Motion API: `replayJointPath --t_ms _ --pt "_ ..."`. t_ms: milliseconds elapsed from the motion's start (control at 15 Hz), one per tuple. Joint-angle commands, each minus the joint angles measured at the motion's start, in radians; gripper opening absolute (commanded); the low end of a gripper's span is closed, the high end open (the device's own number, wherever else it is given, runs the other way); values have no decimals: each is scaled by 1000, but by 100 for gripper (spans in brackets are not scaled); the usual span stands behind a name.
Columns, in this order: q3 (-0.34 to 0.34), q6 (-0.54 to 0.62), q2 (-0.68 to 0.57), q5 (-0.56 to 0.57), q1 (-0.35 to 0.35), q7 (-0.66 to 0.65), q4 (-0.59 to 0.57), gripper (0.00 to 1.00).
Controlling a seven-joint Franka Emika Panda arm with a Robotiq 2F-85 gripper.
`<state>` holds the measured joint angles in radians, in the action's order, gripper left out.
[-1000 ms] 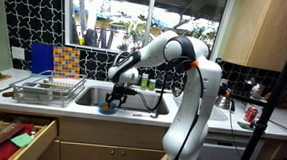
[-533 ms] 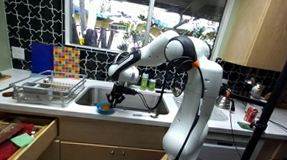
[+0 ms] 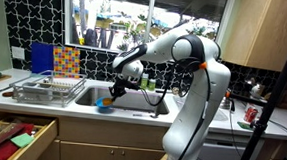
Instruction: Put the orange bowl in the blue bowl and then put them in the sink
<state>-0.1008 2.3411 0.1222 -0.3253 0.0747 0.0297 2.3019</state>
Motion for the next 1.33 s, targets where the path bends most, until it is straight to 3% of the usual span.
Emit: replayJointPath --t_ms 0,267,333,667,733,1067,1267 --pt "-37 -44 79 -23 20 38 18 2" --pt "-80 -59 151 0 56 20 25 2" --pt "-65 -27 97 2 40 10 0 6" --pt "-81 -47 133 2 53 11 5 6" --pt "-80 -47 133 2 53 11 6 2" --pt "-107 -6 -43 107 131 -152 -86 2" --pt "-156 -25 -160 156 178 -147 -144 2"
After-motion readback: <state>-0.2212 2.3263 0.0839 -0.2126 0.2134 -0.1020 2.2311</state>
